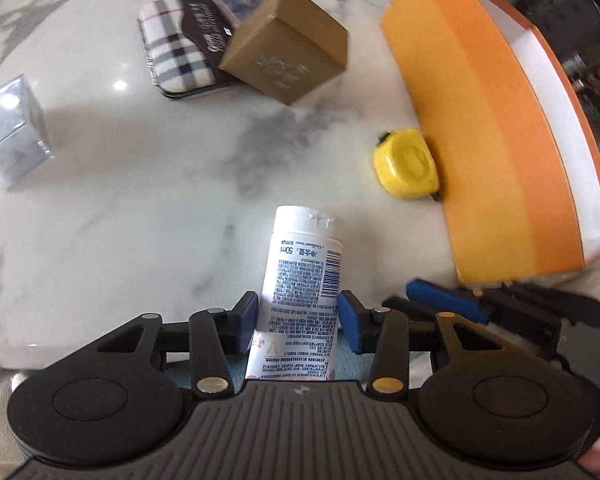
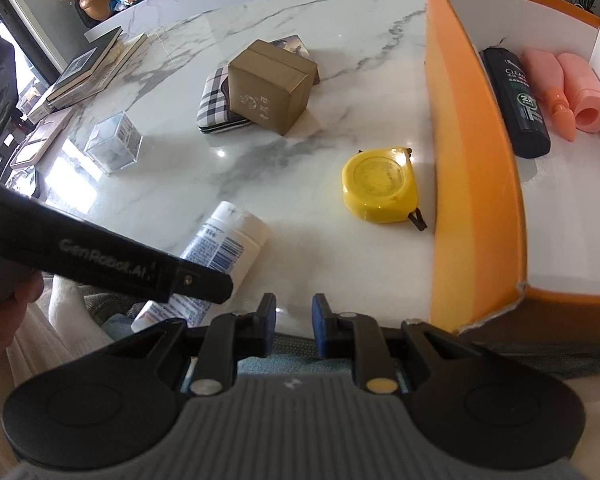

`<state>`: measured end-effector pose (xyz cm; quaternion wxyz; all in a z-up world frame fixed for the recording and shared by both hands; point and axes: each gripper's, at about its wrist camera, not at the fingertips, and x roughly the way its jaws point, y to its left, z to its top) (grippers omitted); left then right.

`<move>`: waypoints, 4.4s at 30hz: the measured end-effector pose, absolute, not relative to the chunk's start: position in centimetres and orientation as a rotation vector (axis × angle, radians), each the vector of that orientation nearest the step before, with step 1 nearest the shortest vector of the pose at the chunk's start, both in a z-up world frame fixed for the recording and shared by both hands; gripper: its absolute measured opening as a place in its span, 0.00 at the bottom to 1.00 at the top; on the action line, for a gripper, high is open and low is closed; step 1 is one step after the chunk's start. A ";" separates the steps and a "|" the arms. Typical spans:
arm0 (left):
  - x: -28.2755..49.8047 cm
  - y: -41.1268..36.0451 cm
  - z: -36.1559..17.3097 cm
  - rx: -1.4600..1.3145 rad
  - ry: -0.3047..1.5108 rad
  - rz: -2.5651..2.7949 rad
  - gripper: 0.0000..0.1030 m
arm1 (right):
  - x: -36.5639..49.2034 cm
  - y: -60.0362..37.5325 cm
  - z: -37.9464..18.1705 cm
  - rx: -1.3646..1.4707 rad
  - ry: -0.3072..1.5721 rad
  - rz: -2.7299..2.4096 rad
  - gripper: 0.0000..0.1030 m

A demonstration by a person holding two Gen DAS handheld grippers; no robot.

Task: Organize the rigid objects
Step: 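Lift the white tube with the left gripper and turn it upright, then grasp the small brown cardboard box with the right gripper while the left holds the tube, then carry the white tube and brown box over the orange box with both tools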

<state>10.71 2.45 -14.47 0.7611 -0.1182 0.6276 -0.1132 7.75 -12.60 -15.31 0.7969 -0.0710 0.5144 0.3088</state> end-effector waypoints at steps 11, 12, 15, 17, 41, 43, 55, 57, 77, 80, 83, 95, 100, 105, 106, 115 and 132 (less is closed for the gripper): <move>10.1 2.4 -13.9 -0.363 1.296 -0.305 0.23 | 7.7 -12.5 -15.4 -0.165 1.104 0.670 0.19; 10.1 2.4 -13.9 -0.369 1.294 -0.314 0.22 | 7.6 -12.5 -15.4 -0.167 1.103 0.672 0.19; 9.7 2.2 -13.4 -0.371 1.264 -0.351 0.20 | 7.6 -12.3 -15.5 -0.175 1.107 0.673 0.16; 9.7 1.7 -13.9 -0.382 1.251 -0.367 0.19 | 7.7 -12.3 -15.6 -0.177 1.111 0.670 0.15; 9.6 1.5 -14.5 -0.377 1.245 -0.233 0.19 | 8.2 -11.9 -16.1 -0.196 1.188 0.620 0.20; 9.4 2.8 -14.1 -0.425 1.221 -0.189 0.18 | 8.3 -11.9 -15.9 -0.194 1.196 0.616 0.21; 10.1 8.7 -11.1 -0.515 1.079 -0.062 0.17 | 10.1 -8.6 -14.1 -0.150 1.163 0.677 0.31; 10.6 9.2 -11.2 -0.523 1.074 -0.061 0.17 | 10.8 -8.2 -13.8 -0.158 1.145 0.671 0.35; 12.2 10.3 -10.8 -0.386 0.926 -0.039 0.17 | 15.4 -3.7 -10.9 -0.376 0.936 0.758 0.70; 12.4 10.3 -11.0 -0.381 0.907 -0.058 0.17 | 16.0 -1.7 -10.8 -0.502 0.878 0.834 0.73; 12.6 10.1 -11.2 -0.366 0.885 -0.078 0.17 | 17.0 -0.3 -11.2 -0.593 0.852 0.884 0.73; 12.8 10.5 -11.6 -0.394 0.851 -0.089 0.17 | 19.4 1.0 -12.4 -0.609 0.906 0.934 0.60; 12.7 10.5 -11.6 -0.391 0.851 -0.096 0.17 | 19.1 -0.1 -11.9 -0.545 0.985 0.932 0.56; 12.4 10.4 -11.6 -0.384 0.853 -0.107 0.17 | 17.9 -2.0 -11.3 -0.448 1.127 0.834 0.51; 12.4 10.3 -11.6 -0.381 0.851 -0.114 0.17 | 17.5 -2.5 -11.3 -0.419 1.144 0.830 0.51; 11.6 9.3 -11.5 -0.343 0.867 -0.134 0.18 | 15.3 -4.6 -12.7 -0.261 1.141 0.760 0.50; 7.8 5.2 -4.3 -0.340 0.728 -0.206 0.17 | 12.5 -11.6 -7.2 0.018 0.977 0.742 0.45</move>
